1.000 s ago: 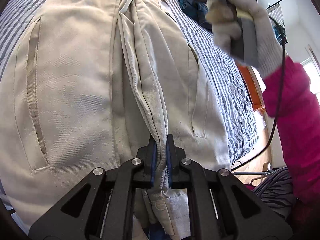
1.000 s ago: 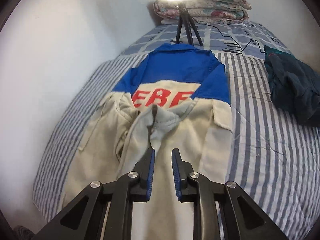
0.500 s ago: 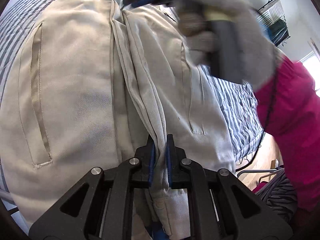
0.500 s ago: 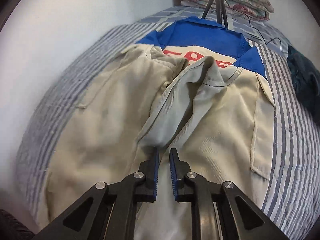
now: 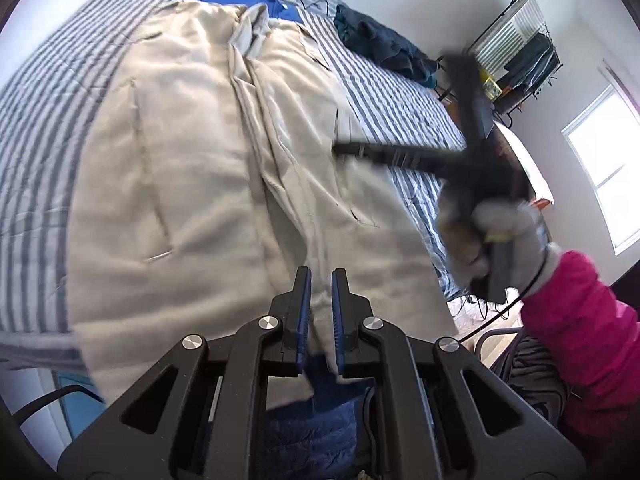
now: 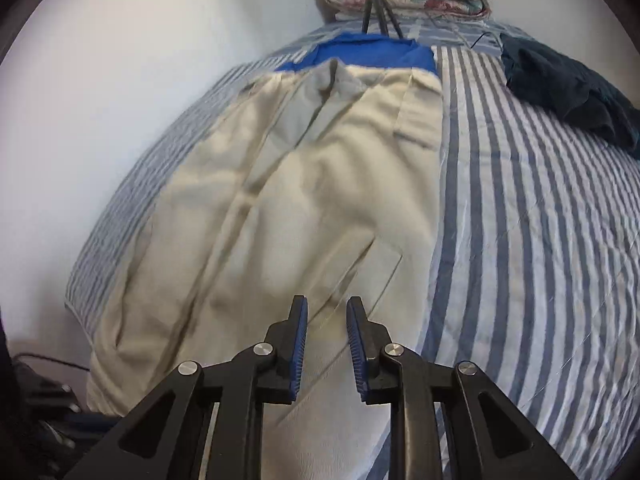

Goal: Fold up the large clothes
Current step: 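Open the left gripper to release the folded jacket edge, then grasp the beige jacket hem with both grippers, then lift the hem with both grippers and fold it toward the blue collar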

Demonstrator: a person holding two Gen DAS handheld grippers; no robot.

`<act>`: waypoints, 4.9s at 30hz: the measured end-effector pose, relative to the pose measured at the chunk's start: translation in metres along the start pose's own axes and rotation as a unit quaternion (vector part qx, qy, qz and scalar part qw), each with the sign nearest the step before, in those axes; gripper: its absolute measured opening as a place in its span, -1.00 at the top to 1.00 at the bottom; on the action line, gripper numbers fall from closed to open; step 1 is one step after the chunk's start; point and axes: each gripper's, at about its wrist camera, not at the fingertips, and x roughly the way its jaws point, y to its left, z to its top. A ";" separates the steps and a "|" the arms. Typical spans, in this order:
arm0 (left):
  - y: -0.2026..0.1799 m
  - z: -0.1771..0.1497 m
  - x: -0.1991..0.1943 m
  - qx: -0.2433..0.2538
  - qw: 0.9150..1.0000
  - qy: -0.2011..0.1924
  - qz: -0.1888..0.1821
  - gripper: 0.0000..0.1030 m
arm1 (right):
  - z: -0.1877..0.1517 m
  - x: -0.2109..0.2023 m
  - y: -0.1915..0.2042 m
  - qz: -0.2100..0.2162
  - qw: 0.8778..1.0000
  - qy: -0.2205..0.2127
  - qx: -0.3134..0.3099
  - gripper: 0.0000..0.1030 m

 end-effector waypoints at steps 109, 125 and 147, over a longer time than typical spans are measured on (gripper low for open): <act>0.137 0.108 -0.021 -0.161 0.983 -0.061 -0.061 0.82 | 0.005 -0.047 -0.062 0.281 0.933 -0.042 0.222 0.80; 0.168 0.129 0.023 -0.198 0.979 -0.049 -0.026 0.22 | 0.006 -0.015 -0.115 0.341 0.877 -0.059 0.334 -0.17; 0.162 0.091 0.003 -0.066 0.998 -0.019 -0.001 0.18 | -0.007 -0.050 -0.059 0.186 0.977 -0.073 0.074 -0.25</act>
